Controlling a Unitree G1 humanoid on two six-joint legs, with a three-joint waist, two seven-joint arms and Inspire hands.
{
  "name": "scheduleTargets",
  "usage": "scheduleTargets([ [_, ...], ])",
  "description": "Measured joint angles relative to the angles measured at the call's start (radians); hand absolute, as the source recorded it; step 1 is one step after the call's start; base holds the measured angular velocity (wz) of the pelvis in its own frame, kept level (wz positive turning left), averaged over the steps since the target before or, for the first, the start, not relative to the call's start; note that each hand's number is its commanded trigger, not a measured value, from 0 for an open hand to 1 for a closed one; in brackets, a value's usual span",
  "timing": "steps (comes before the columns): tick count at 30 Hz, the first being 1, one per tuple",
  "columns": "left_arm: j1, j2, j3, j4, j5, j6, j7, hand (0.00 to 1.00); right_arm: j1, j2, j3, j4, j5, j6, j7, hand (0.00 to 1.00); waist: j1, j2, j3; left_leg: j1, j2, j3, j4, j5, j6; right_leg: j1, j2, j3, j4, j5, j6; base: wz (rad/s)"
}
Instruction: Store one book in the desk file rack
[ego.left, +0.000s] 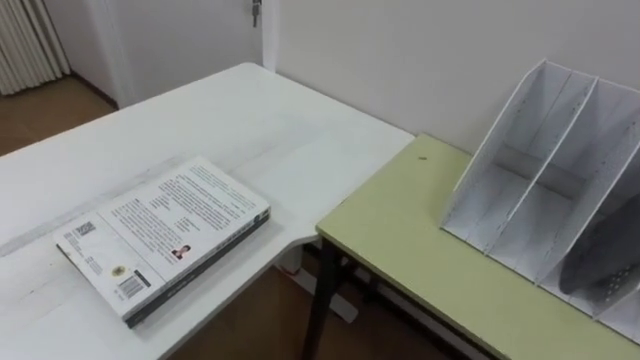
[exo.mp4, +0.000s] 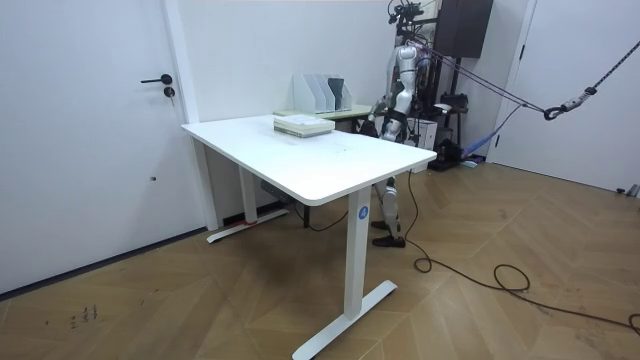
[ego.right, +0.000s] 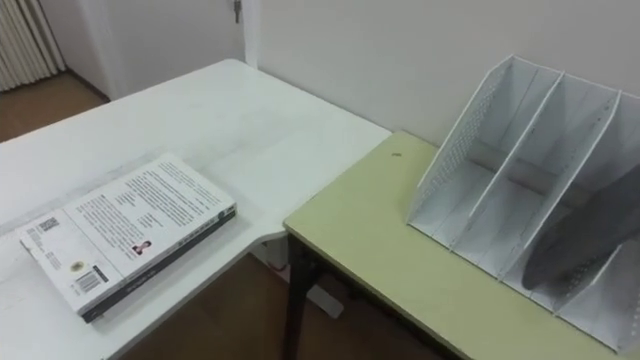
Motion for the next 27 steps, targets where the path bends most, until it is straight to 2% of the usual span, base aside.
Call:
scheduleTargets([
  [1,0.003,-0.002,0.004,0.004,0.001,-0.002,-0.001,0.0,0.005,0.008,-0.029,0.047,-0.009,-0.016,-0.013,0.0,-0.012,0.008,-0.0031,0.0,-0.001,-0.002,0.001,0.0,0.0,0.002,-0.001,0.002,0.0,-0.001,0.001,0.0],
  [4,0.012,-0.008,0.025,0.026,0.003,-0.007,-0.002,0.0,0.013,0.032,-0.106,0.155,-0.013,-0.049,-0.055,0.0,-0.032,0.013,-0.0121,0.005,-0.001,-0.006,0.003,0.001,0.0,0.016,0.001,0.001,-0.016,-0.001,0.002,0.09],
  [6,0.027,-0.01,0.039,0.026,0.022,-0.011,-0.002,0.0,0.015,0.053,-0.148,0.258,0.006,-0.079,-0.085,0.0,-0.04,0.012,-0.0123,0.014,-0.004,-0.018,0.003,0.001,0.0,0.023,-0.002,-0.01,-0.016,-0.005,0.004,0.15],
  [11,0.033,-0.024,0.087,0.043,0.026,-0.014,0.001,0.0,0.013,0.086,-0.194,0.396,0.111,-0.099,-0.162,0.0,-0.039,0.012,-0.0079,0.018,-0.005,-0.023,0.002,0.001,0.0,0.035,-0.003,-0.016,-0.02,-0.007,0.004,0.04],
  [14,0.041,-0.029,0.108,0.043,0.043,-0.014,0.003,0.0,0.012,0.109,-0.228,0.438,0.141,-0.104,-0.208,0.0,-0.049,0.012,-0.0078,0.02,-0.007,-0.037,0.001,0.0,0.0,0.047,-0.002,-0.025,-0.034,-0.006,0.005,0.12],
  [18,0.041,-0.032,0.12,0.043,0.053,-0.007,0.007,0.0,0.011,0.126,-0.229,0.498,0.212,-0.106,-0.274,0.0,-0.065,0.015,-0.0073,0.02,-0.009,-0.053,-0.001,0.0,0.0,0.057,-0.001,-0.034,-0.05,-0.006,0.006,0.13],
  [23,0.041,-0.046,0.156,0.042,0.079,-0.004,0.02,0.0,0.015,0.153,-0.27,0.52,0.25,-0.105,-0.327,0.0,-0.067,0.017,-0.0063,0.02,-0.01,-0.053,-0.002,0.001,0.0,0.056,-0.001,-0.034,-0.052,-0.008,0.007,0.0],
  [27,0.045,-0.047,0.155,0.043,0.081,-0.004,0.026,0.0,0.012,0.162,-0.274,0.534,0.265,-0.106,-0.354,0.0,-0.07,0.017,-0.0062,0.02,-0.012,-0.053,-0.003,0.001,0.0,0.056,-0.002,-0.031,-0.051,-0.011,0.009,0.0],
])
